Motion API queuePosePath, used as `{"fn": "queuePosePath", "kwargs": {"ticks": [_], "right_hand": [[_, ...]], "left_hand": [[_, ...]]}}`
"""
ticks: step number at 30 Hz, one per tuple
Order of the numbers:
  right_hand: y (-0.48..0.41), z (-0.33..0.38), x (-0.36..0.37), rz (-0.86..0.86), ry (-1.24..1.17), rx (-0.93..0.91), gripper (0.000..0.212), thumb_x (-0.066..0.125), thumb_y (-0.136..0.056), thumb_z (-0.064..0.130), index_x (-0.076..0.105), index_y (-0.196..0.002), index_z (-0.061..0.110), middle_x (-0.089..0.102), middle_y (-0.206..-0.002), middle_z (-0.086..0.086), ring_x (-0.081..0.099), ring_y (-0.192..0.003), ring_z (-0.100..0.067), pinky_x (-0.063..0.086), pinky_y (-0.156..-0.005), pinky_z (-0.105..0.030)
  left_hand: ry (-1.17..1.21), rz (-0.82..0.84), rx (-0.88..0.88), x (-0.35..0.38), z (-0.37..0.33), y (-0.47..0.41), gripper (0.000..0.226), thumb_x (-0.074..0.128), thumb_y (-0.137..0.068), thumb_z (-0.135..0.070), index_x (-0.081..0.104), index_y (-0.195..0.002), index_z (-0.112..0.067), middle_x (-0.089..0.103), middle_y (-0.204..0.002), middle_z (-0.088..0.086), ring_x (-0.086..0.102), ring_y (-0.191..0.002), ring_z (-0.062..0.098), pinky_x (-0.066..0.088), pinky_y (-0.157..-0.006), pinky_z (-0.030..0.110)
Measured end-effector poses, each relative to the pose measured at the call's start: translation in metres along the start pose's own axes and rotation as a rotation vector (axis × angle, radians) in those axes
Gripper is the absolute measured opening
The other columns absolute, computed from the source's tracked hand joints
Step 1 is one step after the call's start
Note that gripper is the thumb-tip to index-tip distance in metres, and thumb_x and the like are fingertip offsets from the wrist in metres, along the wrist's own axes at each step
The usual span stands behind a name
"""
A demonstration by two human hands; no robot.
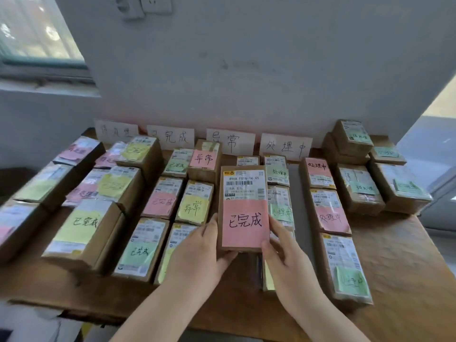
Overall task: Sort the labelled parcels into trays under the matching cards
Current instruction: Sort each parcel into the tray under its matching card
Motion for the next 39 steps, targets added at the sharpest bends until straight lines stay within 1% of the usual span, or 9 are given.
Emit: {"fn": "queuePosePath", "kwargs": {"ticks": [2,13,17,21,28,31,34,37,39], "right_hand": [[-0.001,0.006,0.022,0.003,0.009,0.004,0.047,0.043,-0.097,0.029,0.027,-0.137,0.047,0.045,-0.115,0.030,0.042,-0.111,0.009,0.042,-0.091,-0.011],[-0.008,0.007,0.079,0.046,-0.013,0.053,0.048,0.043,-0.098,0.026,0.025,-0.137,0.049,0.036,-0.109,0.048,0.031,-0.096,0.039,0.032,-0.077,0.008],[-0.023,0.001,0.078,0.071,0.012,0.084,0.053,0.046,-0.098,0.025,0.026,-0.143,0.043,0.039,-0.111,0.047,0.039,-0.099,0.031,0.035,-0.082,0.004],[-0.043,0.006,0.076,0.131,0.038,0.090,0.053,0.047,-0.097,0.023,0.028,-0.144,0.039,0.046,-0.114,0.039,0.044,-0.099,0.026,0.038,-0.075,0.002],[-0.072,0.015,0.094,0.291,0.118,0.049,0.055,0.047,-0.098,0.023,0.025,-0.147,0.034,0.045,-0.108,0.035,0.047,-0.088,0.028,0.039,-0.066,0.002],[-0.080,0.021,0.105,0.306,0.157,0.012,0.056,0.049,-0.097,0.023,0.026,-0.147,0.034,0.047,-0.122,0.030,0.048,-0.104,0.019,0.041,-0.083,-0.001],[-0.090,0.028,0.121,0.329,0.197,-0.020,0.059,0.051,-0.096,0.021,0.023,-0.146,0.038,0.045,-0.137,0.019,0.045,-0.125,-0.001,0.040,-0.104,-0.020],[-0.102,0.041,0.140,0.343,0.243,-0.093,0.059,0.048,-0.098,0.021,0.020,-0.145,0.043,0.048,-0.133,0.019,0.051,-0.115,-0.002,0.043,-0.092,-0.013],[-0.113,0.050,0.151,0.327,0.275,-0.135,0.052,0.045,-0.099,0.023,0.025,-0.145,0.039,0.043,-0.140,0.018,0.043,-0.117,0.006,0.034,-0.091,-0.004]], "left_hand": [[0.004,0.001,0.004,-0.009,0.022,0.002,0.073,0.054,-0.087,-0.056,0.023,-0.146,-0.027,0.048,-0.135,-0.011,0.049,-0.120,0.007,0.046,-0.093,0.022],[0.055,0.119,-0.057,-0.022,0.078,0.004,0.067,0.058,-0.088,-0.046,0.024,-0.143,-0.031,0.046,-0.134,-0.014,0.047,-0.120,0.005,0.046,-0.092,0.021],[0.053,0.149,-0.107,-0.020,0.077,-0.009,0.071,0.058,-0.088,-0.046,0.019,-0.145,-0.030,0.046,-0.136,-0.013,0.047,-0.121,0.005,0.045,-0.094,0.022],[0.037,0.174,-0.198,-0.022,0.083,-0.022,0.077,0.058,-0.088,-0.045,0.012,-0.148,-0.030,0.049,-0.134,-0.009,0.051,-0.117,0.008,0.049,-0.094,0.026],[0.063,0.126,-0.307,-0.025,0.106,-0.024,0.064,0.060,-0.087,-0.042,0.025,-0.140,-0.033,0.054,-0.124,-0.012,0.053,-0.109,0.006,0.050,-0.087,0.023],[0.093,0.112,-0.323,-0.029,0.120,-0.023,0.062,0.062,-0.086,-0.041,0.029,-0.138,-0.035,0.054,-0.120,-0.014,0.053,-0.106,0.004,0.050,-0.084,0.022],[0.123,0.098,-0.310,-0.036,0.134,-0.028,0.067,0.064,-0.086,-0.038,0.027,-0.142,-0.035,0.053,-0.124,-0.014,0.051,-0.111,0.004,0.047,-0.089,0.021],[0.126,0.077,-0.301,-0.042,0.153,-0.042,0.075,0.066,-0.086,-0.034,0.023,-0.148,-0.031,0.053,-0.128,-0.010,0.052,-0.114,0.008,0.045,-0.090,0.021],[0.133,0.074,-0.300,-0.044,0.170,-0.056,0.078,0.067,-0.085,-0.031,0.023,-0.149,-0.029,0.056,-0.127,-0.008,0.056,-0.110,0.009,0.047,-0.088,0.022]]}}
Point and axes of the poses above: each hand's wrist, its own y-axis away from the middle knuckle, its own x-axis out of the palm, z = x × y, the point moved 5 cm from there along -y, towards the middle knuckle
